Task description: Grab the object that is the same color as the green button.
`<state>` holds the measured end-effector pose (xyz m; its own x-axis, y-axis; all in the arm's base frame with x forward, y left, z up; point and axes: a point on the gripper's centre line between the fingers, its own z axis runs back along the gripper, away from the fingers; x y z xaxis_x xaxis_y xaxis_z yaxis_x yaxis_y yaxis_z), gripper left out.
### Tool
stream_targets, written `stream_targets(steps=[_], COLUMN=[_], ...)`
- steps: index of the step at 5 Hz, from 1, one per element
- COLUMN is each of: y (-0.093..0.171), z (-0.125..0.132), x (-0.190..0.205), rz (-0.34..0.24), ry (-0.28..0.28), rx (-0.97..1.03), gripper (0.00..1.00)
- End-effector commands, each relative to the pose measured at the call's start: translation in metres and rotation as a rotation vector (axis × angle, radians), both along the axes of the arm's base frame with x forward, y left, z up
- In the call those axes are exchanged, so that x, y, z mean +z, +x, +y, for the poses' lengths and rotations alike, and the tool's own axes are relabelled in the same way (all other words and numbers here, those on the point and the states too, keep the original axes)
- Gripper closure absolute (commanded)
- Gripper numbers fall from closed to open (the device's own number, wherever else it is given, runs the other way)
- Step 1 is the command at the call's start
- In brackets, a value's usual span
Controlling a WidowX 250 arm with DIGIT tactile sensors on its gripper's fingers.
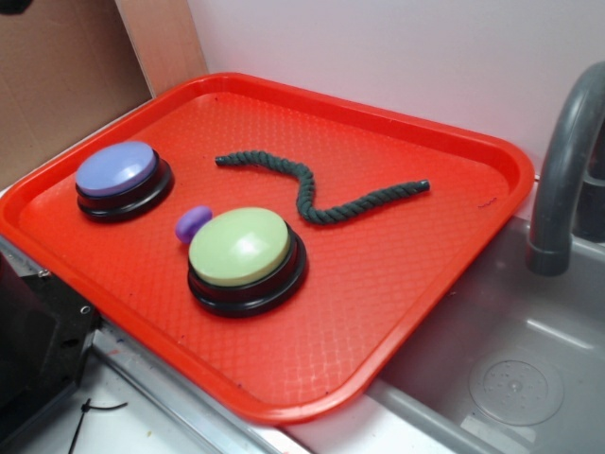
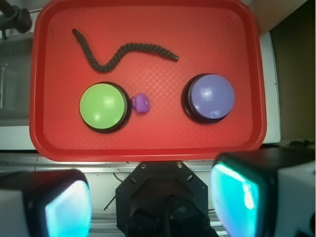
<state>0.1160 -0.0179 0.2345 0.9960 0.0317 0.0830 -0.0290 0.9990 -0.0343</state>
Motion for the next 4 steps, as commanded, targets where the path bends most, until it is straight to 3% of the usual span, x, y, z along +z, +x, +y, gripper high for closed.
stream_targets(steps=[1, 3, 4], y=[0.0, 0.034, 0.058], z=[0.0, 0.014, 0.023], x=[0.0, -0.012, -0.029], rz=[0.0, -0.056, -0.075], ry=[0.0, -0.071, -0.143], rx=[0.0, 0.286, 0.47], gripper=[0.0, 0.0, 0.0])
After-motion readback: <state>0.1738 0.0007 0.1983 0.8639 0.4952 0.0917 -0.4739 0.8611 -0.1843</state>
